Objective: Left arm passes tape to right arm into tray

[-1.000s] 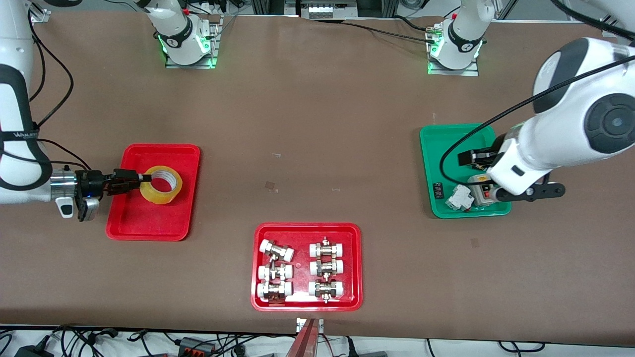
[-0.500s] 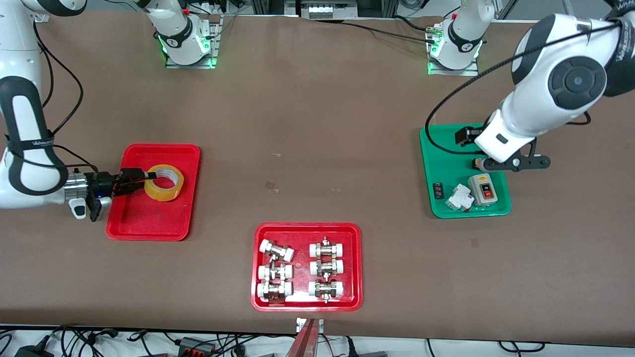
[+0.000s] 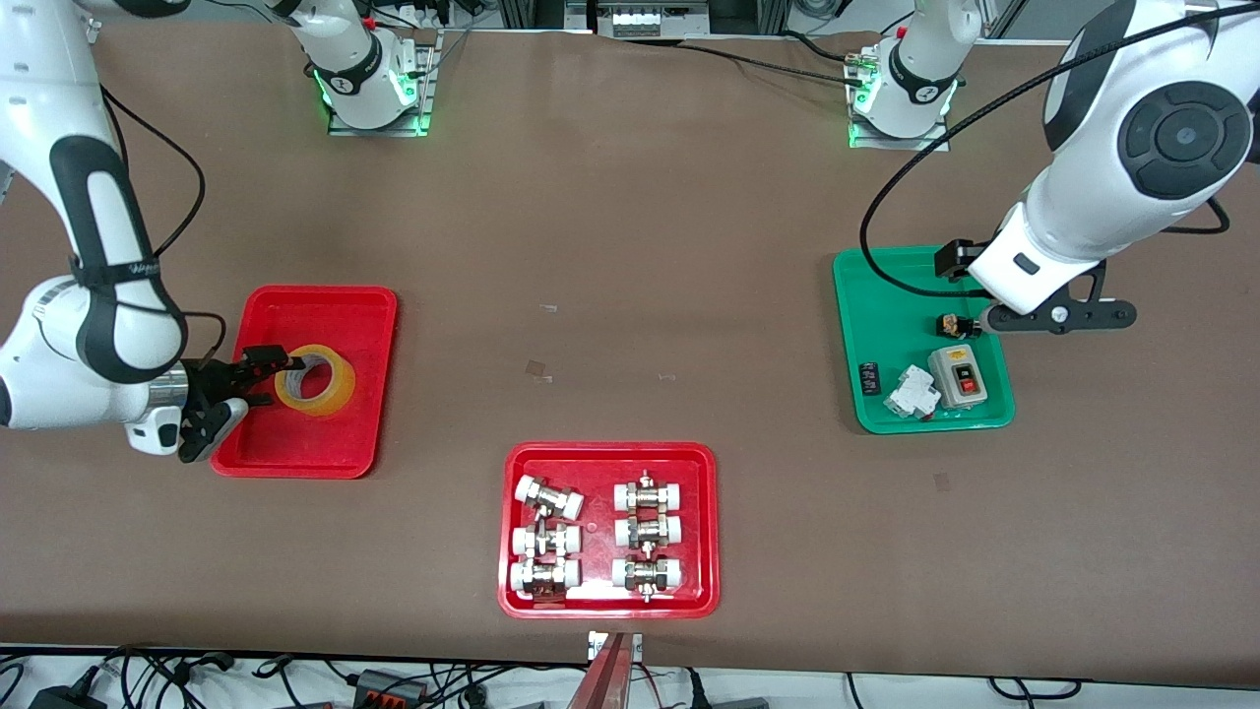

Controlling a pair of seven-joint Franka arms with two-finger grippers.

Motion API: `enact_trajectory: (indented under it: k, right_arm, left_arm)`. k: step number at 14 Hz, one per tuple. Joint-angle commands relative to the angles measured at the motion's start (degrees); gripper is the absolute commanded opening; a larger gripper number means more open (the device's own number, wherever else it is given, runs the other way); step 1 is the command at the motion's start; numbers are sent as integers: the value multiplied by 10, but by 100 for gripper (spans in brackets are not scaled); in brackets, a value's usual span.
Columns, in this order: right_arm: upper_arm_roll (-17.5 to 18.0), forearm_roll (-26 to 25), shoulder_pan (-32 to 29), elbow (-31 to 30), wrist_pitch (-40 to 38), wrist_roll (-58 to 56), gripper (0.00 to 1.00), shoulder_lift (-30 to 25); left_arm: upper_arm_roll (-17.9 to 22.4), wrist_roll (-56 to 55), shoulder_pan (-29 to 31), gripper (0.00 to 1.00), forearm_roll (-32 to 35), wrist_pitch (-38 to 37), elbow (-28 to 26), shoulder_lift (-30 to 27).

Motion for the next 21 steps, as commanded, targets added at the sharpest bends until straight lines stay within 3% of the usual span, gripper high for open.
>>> enact_trajectory:
  k: [1,4,8,13,15,19,21]
  right_arm:
    - [-1,-78,40,-18,3,86,100,-86]
    - [-1,-122,77,-39,-32,234,100,-178]
    - [3,-124,109,-59,-99,428,100,-289]
    - [5,-123,121,-128,-96,524,100,-390]
    - [5,-123,123,-127,-99,522,100,-402]
    - [4,-153,121,-42,-95,523,100,-368]
    - [4,-154,122,-33,-99,539,100,-366]
  left_arm:
    - [-3,19,-3,100,13,11,7,12]
    - [-3,18,27,100,-20,74,-81,-48]
    - [3,24,31,100,-33,58,-34,-35]
    - [-3,46,41,100,-58,36,-3,-44]
    - [4,55,57,100,-115,36,22,-40]
    - [-2,30,53,100,-110,50,20,-40]
    - [-3,-15,49,100,-109,51,19,-40]
